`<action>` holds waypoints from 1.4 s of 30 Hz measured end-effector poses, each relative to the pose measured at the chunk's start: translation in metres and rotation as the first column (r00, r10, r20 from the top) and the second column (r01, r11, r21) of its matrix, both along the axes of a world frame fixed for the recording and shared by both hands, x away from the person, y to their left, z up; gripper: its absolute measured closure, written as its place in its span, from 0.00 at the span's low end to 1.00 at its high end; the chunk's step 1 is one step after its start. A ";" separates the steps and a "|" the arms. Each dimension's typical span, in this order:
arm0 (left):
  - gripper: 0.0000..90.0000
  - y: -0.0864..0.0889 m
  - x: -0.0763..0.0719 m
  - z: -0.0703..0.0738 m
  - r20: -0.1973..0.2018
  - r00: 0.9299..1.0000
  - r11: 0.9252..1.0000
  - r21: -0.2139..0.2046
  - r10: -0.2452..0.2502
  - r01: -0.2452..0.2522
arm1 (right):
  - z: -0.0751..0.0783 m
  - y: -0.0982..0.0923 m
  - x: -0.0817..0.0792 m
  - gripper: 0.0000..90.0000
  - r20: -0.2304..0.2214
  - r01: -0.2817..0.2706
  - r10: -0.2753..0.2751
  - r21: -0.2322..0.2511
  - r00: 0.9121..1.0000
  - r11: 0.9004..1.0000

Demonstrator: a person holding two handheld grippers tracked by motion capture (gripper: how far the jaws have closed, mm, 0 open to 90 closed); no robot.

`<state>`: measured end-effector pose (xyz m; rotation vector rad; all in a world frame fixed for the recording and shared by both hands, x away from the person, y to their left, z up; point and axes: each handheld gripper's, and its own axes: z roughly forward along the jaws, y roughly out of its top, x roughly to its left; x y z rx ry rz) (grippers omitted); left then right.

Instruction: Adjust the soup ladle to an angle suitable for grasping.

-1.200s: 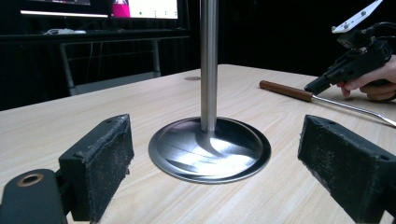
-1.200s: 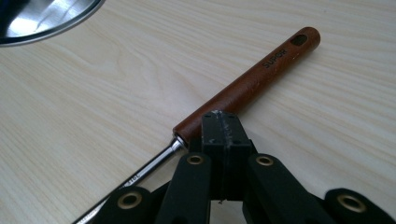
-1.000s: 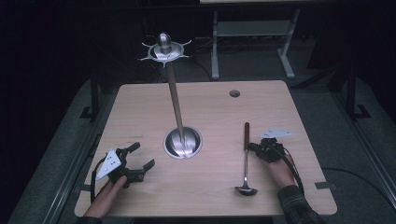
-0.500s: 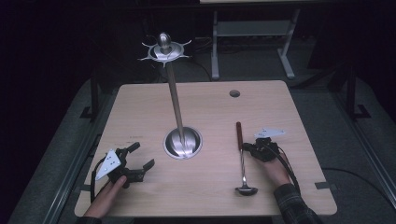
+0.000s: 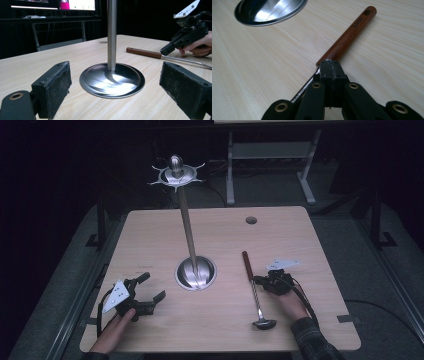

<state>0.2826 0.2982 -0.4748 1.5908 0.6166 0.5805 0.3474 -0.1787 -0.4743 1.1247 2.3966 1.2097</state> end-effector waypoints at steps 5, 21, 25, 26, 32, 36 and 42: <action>0.11 0.000 0.000 0.000 0.001 1.000 1.000 0.003 0.000 0.000 | 0.001 0.009 -0.001 1.00 -0.002 -0.044 0.044 -0.008 0.999 0.999; 0.11 0.000 0.000 0.000 0.001 1.000 1.000 0.004 -0.001 0.001 | 0.003 0.024 -0.004 1.00 -0.019 -0.131 0.130 -0.022 0.991 0.991; 0.11 0.000 0.000 0.000 0.001 1.000 1.000 0.006 -0.001 0.001 | 0.014 0.021 -0.008 1.00 -0.059 -0.103 0.100 -0.051 0.993 0.993; 0.11 0.000 0.000 0.000 0.001 1.000 1.000 0.004 -0.001 0.001 | 0.017 0.021 -0.010 1.00 -0.083 -0.100 0.095 -0.050 0.992 0.994; 0.11 0.000 0.000 0.000 0.002 1.000 1.000 0.007 -0.001 0.001 | 0.031 0.019 -0.027 0.99 -0.212 -0.136 0.109 -0.121 0.971 0.983; 0.11 0.000 -0.001 0.000 0.004 1.000 1.000 0.011 -0.002 0.002 | 0.036 0.021 -0.041 0.99 -0.269 -0.172 0.124 -0.160 0.955 0.972; 0.11 0.000 -0.001 0.000 0.004 1.000 1.000 0.009 -0.002 0.002 | 0.041 0.028 -0.057 1.00 -0.365 -0.202 0.117 -0.204 0.924 0.958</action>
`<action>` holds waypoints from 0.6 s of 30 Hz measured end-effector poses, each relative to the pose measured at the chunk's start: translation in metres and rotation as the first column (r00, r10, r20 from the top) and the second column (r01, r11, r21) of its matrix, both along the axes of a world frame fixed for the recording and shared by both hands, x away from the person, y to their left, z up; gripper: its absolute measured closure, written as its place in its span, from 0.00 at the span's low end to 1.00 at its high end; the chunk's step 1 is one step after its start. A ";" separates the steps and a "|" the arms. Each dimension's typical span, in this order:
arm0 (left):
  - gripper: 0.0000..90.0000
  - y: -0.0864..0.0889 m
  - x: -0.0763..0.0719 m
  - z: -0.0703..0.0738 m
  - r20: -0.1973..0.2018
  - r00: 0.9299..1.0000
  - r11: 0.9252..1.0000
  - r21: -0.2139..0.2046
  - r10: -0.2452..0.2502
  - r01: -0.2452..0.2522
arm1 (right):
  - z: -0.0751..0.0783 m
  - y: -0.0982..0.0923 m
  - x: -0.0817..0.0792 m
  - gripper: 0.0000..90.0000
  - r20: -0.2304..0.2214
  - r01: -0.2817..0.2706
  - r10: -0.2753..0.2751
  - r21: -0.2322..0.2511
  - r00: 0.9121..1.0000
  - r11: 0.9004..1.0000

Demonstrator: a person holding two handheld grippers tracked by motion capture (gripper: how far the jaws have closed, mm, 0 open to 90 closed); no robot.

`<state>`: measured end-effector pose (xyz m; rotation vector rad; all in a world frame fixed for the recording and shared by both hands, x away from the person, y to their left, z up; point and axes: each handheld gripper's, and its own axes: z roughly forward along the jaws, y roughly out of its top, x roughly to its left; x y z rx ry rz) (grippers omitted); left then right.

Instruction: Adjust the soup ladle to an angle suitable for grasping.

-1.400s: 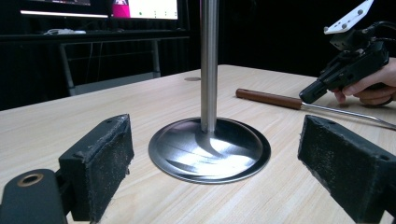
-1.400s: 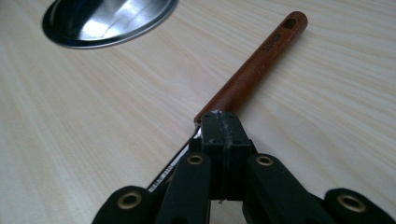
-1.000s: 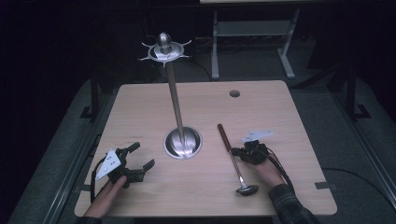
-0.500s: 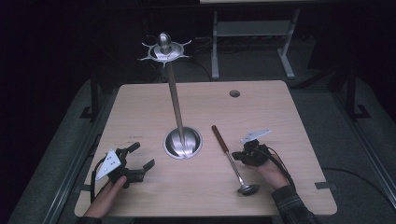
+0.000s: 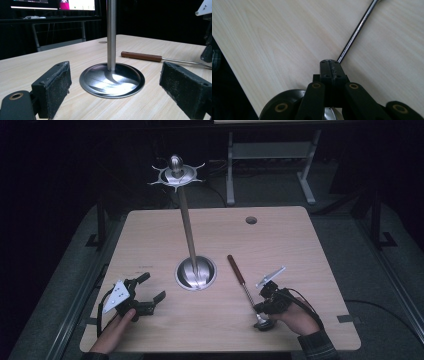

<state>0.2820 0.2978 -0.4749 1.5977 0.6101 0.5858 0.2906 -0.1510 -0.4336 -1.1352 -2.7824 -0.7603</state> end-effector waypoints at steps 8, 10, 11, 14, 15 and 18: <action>0.11 0.000 0.000 0.000 0.002 1.000 1.000 0.004 0.000 0.000 | -0.002 0.012 0.000 1.00 -0.014 -0.022 0.021 -0.033 1.000 0.999; 0.11 0.000 0.000 0.000 0.002 1.000 1.000 0.004 0.000 0.000 | -0.004 0.015 0.001 1.00 -0.019 -0.028 0.027 -0.042 0.999 0.999; 0.11 0.000 0.000 0.000 0.002 1.000 1.000 0.004 -0.001 0.001 | -0.004 0.016 0.002 1.00 -0.023 -0.027 0.026 -0.051 0.999 0.998; 0.11 0.000 0.000 0.000 0.001 1.000 1.000 0.003 -0.001 0.001 | -0.006 0.017 0.002 1.00 -0.028 -0.029 0.028 -0.055 0.999 0.998; 0.11 0.000 0.000 0.000 0.001 1.000 1.000 0.004 -0.001 0.001 | -0.006 0.017 0.002 1.00 -0.029 -0.028 0.027 -0.056 0.999 0.998; 0.11 0.000 0.000 0.000 0.001 1.000 1.000 0.003 -0.001 0.001 | -0.005 0.015 0.003 1.00 -0.032 -0.027 0.025 -0.056 0.999 0.998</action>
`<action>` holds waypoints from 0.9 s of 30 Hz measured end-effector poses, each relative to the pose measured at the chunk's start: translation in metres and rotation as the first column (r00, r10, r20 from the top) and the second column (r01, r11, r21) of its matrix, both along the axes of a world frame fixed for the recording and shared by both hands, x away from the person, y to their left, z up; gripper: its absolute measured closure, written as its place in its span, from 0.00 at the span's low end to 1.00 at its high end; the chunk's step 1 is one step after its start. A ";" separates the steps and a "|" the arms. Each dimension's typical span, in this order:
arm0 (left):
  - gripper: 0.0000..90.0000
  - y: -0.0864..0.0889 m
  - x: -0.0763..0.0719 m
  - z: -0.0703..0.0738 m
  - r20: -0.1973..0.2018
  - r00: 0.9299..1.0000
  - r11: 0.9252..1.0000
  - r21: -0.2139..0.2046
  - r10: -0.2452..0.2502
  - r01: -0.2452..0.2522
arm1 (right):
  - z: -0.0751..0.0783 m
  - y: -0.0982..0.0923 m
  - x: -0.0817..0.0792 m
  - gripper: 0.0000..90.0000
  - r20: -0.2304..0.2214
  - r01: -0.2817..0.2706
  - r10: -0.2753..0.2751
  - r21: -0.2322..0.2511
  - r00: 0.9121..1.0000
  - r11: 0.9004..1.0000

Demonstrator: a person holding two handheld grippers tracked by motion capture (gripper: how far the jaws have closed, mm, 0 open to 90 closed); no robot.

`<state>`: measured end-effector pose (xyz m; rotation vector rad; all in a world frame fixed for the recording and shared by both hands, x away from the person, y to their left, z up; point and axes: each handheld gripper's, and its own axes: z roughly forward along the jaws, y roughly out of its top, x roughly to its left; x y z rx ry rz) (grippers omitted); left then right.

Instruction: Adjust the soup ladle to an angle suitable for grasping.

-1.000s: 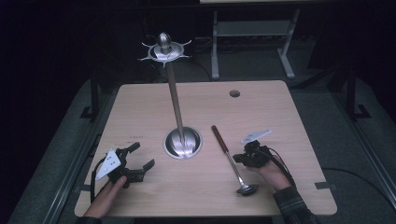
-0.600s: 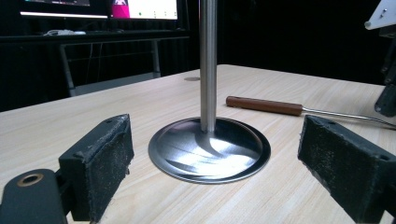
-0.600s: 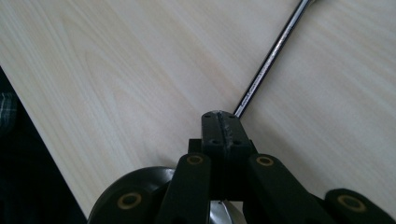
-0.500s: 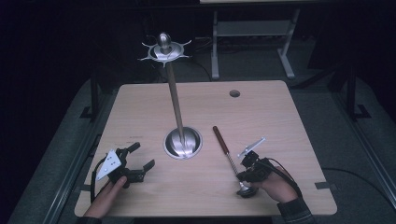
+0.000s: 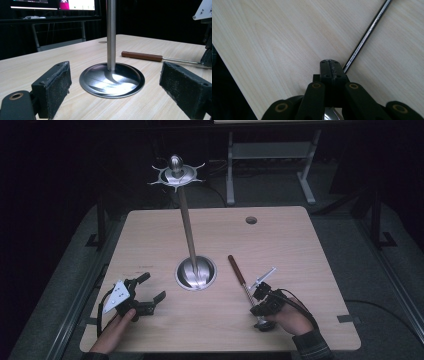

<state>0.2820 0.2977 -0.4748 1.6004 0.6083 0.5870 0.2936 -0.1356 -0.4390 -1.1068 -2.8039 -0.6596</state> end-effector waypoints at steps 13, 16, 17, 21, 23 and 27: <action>0.11 0.000 0.000 0.000 -0.002 1.000 1.000 -0.002 0.001 -0.001 | -0.002 -0.013 0.007 1.00 -0.005 0.025 -0.025 -0.047 1.000 0.999; 0.11 0.000 0.000 0.000 -0.002 1.000 1.000 -0.003 0.001 -0.001 | -0.003 -0.017 0.011 1.00 0.001 0.038 -0.038 -0.074 0.999 0.997; 0.11 0.000 0.000 0.000 -0.002 1.000 1.000 -0.003 0.001 -0.001 | -0.004 -0.019 0.012 1.00 0.003 0.042 -0.042 -0.082 0.999 0.996; 0.11 0.000 0.000 0.000 -0.002 1.000 1.000 -0.004 0.001 -0.001 | -0.004 -0.027 0.017 1.00 0.004 0.065 -0.065 -0.090 0.998 0.994; 0.11 0.000 0.000 0.000 -0.003 1.000 1.000 -0.005 0.002 -0.002 | -0.004 -0.031 0.019 1.00 0.009 0.074 -0.073 -0.094 0.997 0.993; 0.11 0.000 0.000 0.000 -0.003 1.000 1.000 -0.004 0.002 -0.002 | -0.004 -0.038 0.024 1.00 0.003 0.083 -0.083 -0.099 0.997 0.992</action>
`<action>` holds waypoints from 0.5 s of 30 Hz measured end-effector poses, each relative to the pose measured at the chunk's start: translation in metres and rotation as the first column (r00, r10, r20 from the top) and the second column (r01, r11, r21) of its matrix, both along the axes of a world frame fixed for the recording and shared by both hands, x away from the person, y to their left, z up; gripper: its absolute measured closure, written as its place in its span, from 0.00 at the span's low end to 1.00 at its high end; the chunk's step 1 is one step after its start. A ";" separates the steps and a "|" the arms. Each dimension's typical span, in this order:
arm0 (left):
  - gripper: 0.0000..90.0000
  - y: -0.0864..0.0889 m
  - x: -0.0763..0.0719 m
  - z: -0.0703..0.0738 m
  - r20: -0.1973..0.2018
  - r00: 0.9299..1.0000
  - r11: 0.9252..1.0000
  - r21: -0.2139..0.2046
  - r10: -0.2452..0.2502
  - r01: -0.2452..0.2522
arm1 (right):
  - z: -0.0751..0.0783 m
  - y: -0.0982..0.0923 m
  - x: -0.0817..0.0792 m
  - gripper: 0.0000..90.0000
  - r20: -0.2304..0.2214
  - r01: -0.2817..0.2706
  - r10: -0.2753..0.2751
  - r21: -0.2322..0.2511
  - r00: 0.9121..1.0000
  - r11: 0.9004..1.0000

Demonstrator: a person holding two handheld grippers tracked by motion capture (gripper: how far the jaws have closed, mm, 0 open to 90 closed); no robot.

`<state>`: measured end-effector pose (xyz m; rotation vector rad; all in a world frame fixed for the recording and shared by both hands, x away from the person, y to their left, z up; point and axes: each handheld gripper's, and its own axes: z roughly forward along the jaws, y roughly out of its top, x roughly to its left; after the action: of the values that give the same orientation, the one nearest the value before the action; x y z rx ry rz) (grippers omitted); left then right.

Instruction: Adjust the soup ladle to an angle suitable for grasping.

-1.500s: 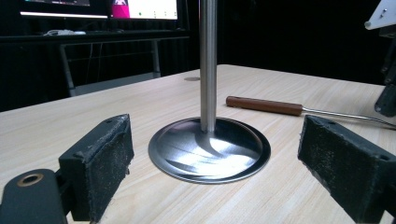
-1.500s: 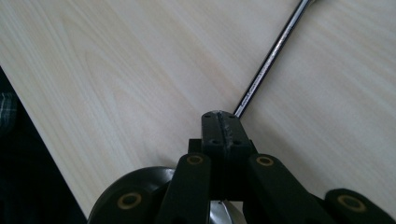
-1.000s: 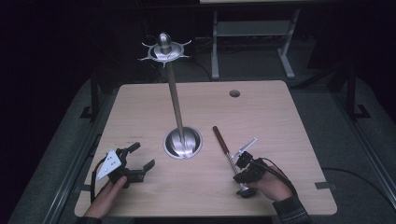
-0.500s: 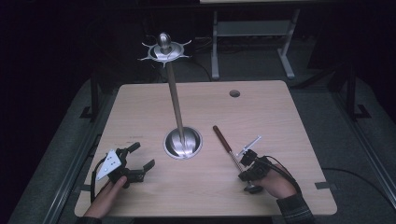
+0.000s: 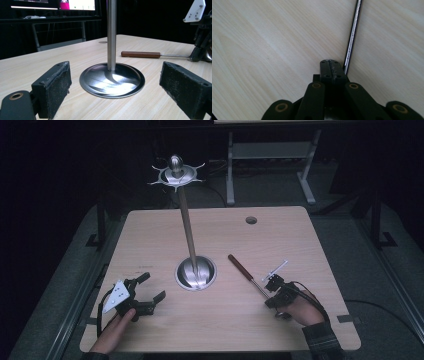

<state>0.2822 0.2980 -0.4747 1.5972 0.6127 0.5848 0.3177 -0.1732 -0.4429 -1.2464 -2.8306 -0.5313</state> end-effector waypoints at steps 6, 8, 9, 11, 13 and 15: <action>0.11 0.000 0.000 0.000 0.000 1.000 1.000 -0.001 0.000 0.000 | 0.001 -0.007 0.008 1.00 -0.006 0.017 -0.017 -0.010 1.000 1.000; 0.11 0.000 0.000 0.000 0.000 1.000 1.000 -0.003 0.001 -0.001 | 0.001 -0.011 0.011 1.00 -0.004 0.025 -0.025 -0.019 1.000 1.000; 0.11 0.000 0.000 0.000 0.000 1.000 1.000 -0.001 0.001 -0.001 | 0.001 -0.012 0.012 1.00 -0.004 0.028 -0.029 -0.022 1.000 0.999; 0.11 0.000 0.000 0.000 0.001 1.000 1.000 -0.001 0.001 -0.001 | 0.001 -0.015 0.015 1.00 0.000 0.040 -0.040 -0.030 0.999 0.999; 0.11 0.000 0.000 0.000 0.001 1.000 1.000 -0.001 0.001 -0.001 | 0.002 -0.018 0.017 1.00 0.004 0.051 -0.050 -0.034 0.999 0.998; 0.11 0.000 0.000 0.000 0.001 1.000 1.000 -0.001 0.002 -0.002 | 0.002 -0.021 0.020 1.00 0.006 0.061 -0.061 -0.036 0.998 0.997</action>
<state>0.2823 0.2982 -0.4747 1.5954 0.6136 0.5864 0.3374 -0.1946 -0.4407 -1.3435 -2.8261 -0.4874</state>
